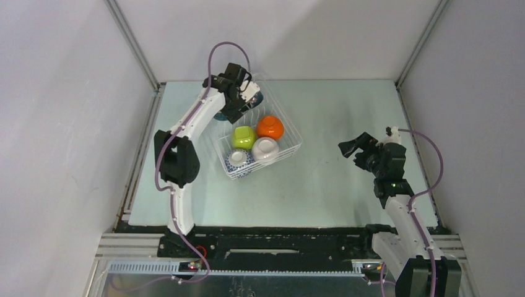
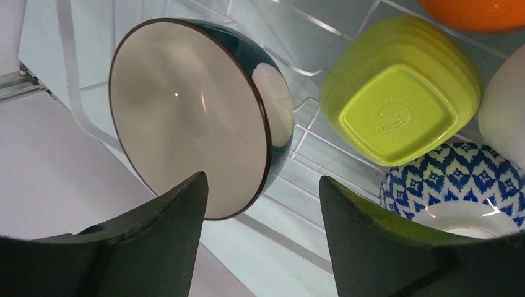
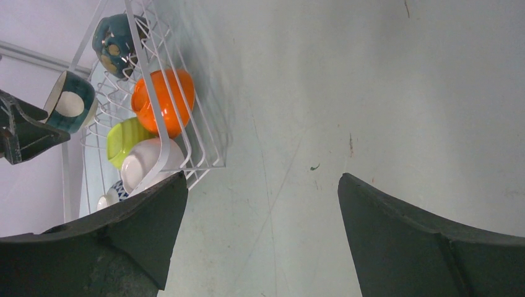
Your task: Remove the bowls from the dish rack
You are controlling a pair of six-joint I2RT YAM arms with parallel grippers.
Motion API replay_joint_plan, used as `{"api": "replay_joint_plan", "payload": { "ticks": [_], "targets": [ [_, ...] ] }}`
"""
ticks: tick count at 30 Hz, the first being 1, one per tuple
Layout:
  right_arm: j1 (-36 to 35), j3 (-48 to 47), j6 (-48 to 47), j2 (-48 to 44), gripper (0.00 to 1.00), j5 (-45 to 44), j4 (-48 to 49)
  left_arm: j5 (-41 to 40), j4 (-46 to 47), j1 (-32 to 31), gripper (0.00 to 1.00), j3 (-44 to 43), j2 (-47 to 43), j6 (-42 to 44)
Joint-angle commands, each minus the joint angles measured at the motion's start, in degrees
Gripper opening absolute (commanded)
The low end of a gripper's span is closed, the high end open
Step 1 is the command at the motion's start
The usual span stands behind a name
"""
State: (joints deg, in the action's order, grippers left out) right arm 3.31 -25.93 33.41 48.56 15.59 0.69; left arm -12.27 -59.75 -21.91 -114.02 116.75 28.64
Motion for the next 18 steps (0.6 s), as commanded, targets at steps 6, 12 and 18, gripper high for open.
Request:
{"api": "replay_joint_plan", "payload": {
  "ticks": [6, 12, 18],
  "targets": [
    [0.20, -0.08, 0.45, -0.57, 1.00, 0.31, 1.52, -1.19, -0.90, -0.41, 0.38, -4.71, 1.67, 0.28],
    [0.20, -0.13, 0.49, -0.37, 1.00, 0.23, 1.68, 0.12, -3.41, -0.84, 0.00, -5.57, 0.12, 0.95],
    [0.20, -0.10, 0.34, -0.86, 1.00, -0.21, 1.40, -5.07, -5.49, -2.46, 0.00, -7.12, -2.16, 1.56]
  ]
}}
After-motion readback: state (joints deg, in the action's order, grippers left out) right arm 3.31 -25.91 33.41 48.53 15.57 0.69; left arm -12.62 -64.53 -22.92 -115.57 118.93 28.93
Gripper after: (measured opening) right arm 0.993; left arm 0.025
